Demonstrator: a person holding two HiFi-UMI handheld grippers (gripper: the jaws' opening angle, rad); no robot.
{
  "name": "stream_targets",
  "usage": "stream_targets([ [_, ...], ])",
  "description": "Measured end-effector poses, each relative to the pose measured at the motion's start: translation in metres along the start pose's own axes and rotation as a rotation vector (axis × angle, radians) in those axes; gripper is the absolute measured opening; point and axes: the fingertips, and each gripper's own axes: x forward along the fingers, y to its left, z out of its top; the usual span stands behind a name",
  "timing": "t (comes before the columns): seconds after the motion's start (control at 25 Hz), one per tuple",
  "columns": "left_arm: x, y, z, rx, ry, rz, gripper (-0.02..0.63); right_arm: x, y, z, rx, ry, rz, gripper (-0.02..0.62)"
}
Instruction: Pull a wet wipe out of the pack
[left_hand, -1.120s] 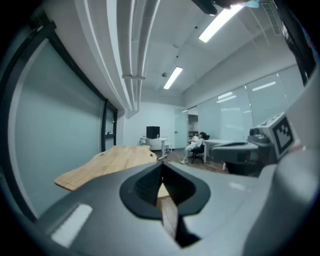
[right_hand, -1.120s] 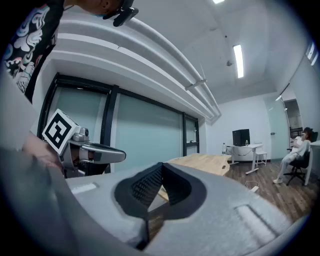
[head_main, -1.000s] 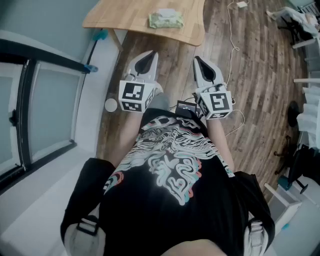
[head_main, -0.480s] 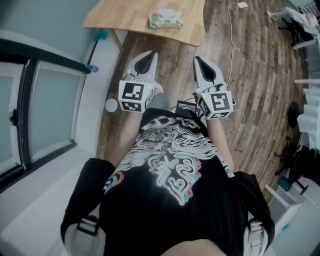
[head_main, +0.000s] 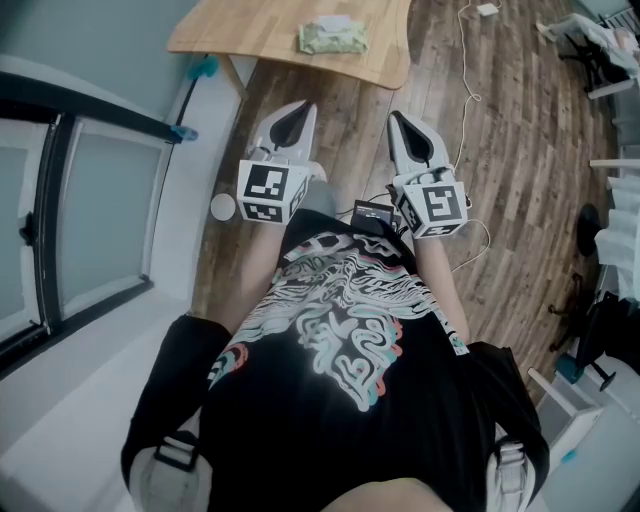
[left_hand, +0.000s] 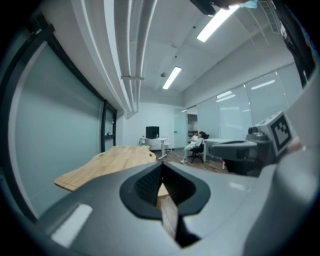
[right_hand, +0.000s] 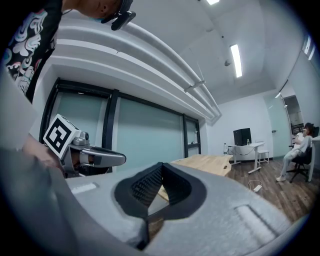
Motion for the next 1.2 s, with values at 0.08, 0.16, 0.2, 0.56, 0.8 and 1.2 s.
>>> stream_targets([
  [0.08, 0.003, -0.004, -0.005, -0.035, 0.014, -0.035, -0.012, -0.001, 0.000, -0.002, -0.004, 0.007, 0.006, -0.002],
  [0.16, 0.007, -0.002, -0.008, -0.089, 0.011, -0.050, -0.012, -0.001, -0.002, -0.005, -0.006, 0.014, 0.009, -0.002],
  [0.2, 0.010, 0.000, -0.008, -0.099, 0.006, -0.047, -0.012, 0.000, -0.005, -0.006, -0.004, 0.017, 0.007, -0.002],
  [0.56, 0.047, 0.022, -0.006, -0.014, 0.019, 0.031, -0.011, 0.032, -0.041, -0.013, 0.024, 0.033, -0.003, -0.002],
  [0.8, 0.082, 0.047, -0.008, -0.027, 0.047, 0.051, -0.011, 0.071, -0.063, -0.021, 0.032, 0.058, 0.018, -0.002],
  [1.2, 0.152, 0.096, -0.009, -0.039, 0.078, 0.026, -0.011, 0.146, -0.097, -0.032, 0.055, 0.111, 0.010, -0.002],
])
